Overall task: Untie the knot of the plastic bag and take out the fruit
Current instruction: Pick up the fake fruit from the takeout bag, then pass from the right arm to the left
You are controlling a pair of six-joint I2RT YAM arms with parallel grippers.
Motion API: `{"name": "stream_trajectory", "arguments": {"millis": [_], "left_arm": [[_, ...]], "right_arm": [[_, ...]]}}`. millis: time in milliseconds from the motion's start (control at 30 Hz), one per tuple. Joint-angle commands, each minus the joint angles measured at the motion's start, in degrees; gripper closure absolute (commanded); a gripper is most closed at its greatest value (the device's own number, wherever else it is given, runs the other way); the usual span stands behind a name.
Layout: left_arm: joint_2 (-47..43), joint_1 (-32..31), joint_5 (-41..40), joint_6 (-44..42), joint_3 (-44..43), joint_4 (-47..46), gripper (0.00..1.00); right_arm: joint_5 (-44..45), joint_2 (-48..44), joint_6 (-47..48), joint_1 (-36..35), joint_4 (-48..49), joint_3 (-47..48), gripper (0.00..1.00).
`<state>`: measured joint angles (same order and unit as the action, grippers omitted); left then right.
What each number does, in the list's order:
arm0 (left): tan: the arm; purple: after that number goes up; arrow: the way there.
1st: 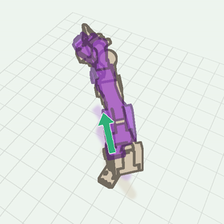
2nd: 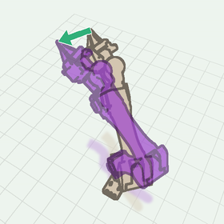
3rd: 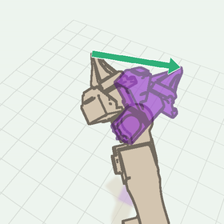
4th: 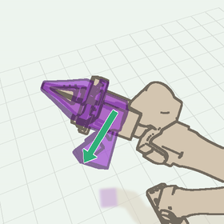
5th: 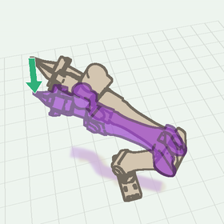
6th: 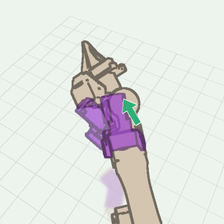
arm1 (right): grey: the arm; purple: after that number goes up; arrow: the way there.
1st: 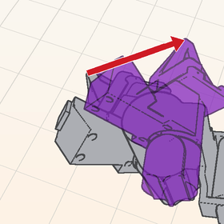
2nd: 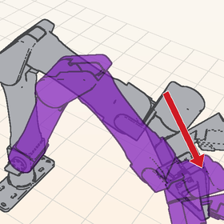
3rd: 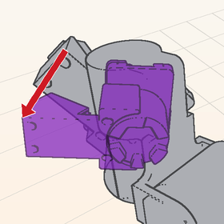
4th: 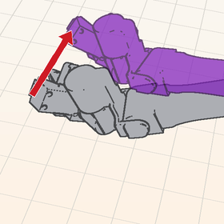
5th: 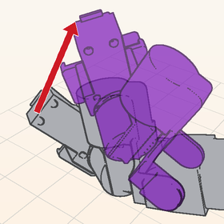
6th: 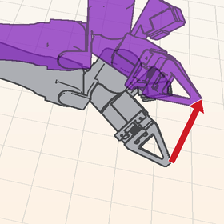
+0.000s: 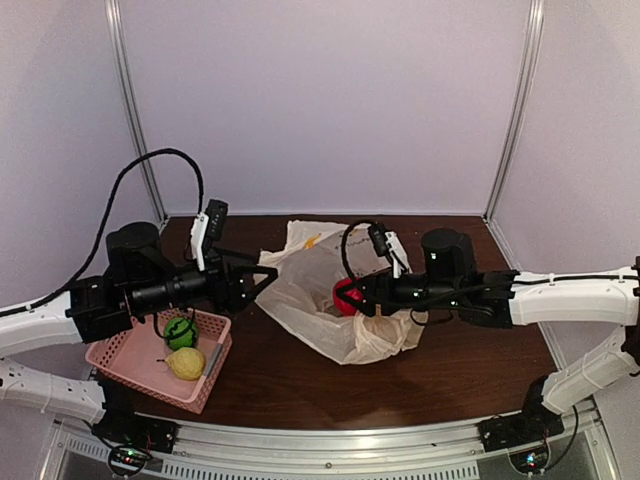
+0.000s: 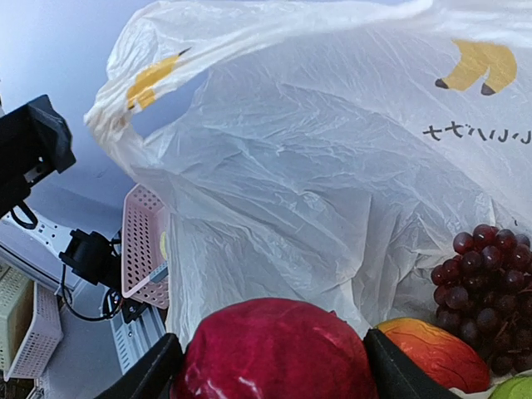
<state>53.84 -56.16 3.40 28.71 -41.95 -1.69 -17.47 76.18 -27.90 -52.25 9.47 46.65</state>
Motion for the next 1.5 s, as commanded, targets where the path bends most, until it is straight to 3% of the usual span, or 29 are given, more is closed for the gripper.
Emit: {"name": "stream_trajectory", "arguments": {"millis": [0,167,333,600,800,1200,1300,1467], "left_arm": [[1.47,-4.07,4.57,-5.96,-3.82,-5.01,0.23],[11.48,-10.05,8.15,-9.64,-9.96,-6.19,0.22],[18.41,-10.27,5.73,-10.34,-11.93,-5.7,0.18],[22.2,-9.3,2.11,-9.76,-10.49,-9.14,0.03],[24.77,-7.69,6.13,-8.64,-9.74,-13.45,0.03],[30.99,-7.32,11.4,-8.13,-11.72,-15.64,0.22],[31.53,-7.07,11.53,-7.8,-11.9,-16.76,0.22],[32.13,-6.94,11.54,-7.66,-12.1,-17.23,0.14]], "right_arm": [[-1.78,-1.21,-3.36,0.13,6.61,-1.77,0.39],[-2.55,-2.04,-5.08,0.5,7.81,-2.18,0.39],[-3.21,-4.45,-6.37,1.08,8.81,-3.91,0.39],[-5.6,-7.1,-8.22,1.54,11.01,-7.01,0.38],[-8.23,-7.28,-9.79,1.62,13.17,-8.13,0.38],[-10.3,-6.72,-10.6,1.85,14.62,-8.31,0.38],[-10.46,-6.5,-10.44,1.8,14.43,-8.42,0.38],[-10.64,-6.27,-10.39,1.8,14.28,-8.5,0.38]]}}
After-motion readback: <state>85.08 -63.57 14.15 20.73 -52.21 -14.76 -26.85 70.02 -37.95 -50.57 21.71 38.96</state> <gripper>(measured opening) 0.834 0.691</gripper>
